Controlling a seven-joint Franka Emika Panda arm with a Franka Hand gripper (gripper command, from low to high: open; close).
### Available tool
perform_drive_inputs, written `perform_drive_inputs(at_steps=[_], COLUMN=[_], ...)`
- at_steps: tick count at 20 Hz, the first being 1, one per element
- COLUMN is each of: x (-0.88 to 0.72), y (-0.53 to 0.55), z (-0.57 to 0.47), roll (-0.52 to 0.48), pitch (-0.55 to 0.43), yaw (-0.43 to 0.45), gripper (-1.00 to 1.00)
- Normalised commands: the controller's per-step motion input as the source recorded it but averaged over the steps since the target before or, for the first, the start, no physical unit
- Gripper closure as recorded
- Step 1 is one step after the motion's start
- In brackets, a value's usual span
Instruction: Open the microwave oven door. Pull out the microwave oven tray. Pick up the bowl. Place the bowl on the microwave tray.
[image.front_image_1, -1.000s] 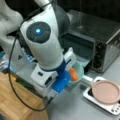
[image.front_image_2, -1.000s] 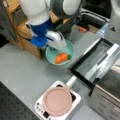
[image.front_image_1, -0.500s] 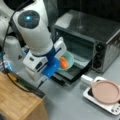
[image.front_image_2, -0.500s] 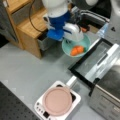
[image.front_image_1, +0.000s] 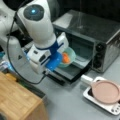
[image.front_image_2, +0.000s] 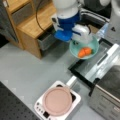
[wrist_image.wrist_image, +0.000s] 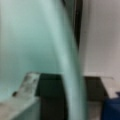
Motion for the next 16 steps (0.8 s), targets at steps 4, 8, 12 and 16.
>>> perform_drive_inputs(at_steps=[4, 8, 12, 16], x=[-0.42, -0.47, -0.47, -0.41], y=[0.43, 0.45, 0.43, 0.43], z=[-0.19, -0.28, -0.3, -0.26], roll=[0.04, 0.033, 0.038, 0.023], pitch=[-0.232, -0.286, -0.323, -0.323], yaw=[-0.248, -0.23, -0.232, -0.259], gripper=[1.0, 1.0, 1.0, 1.0])
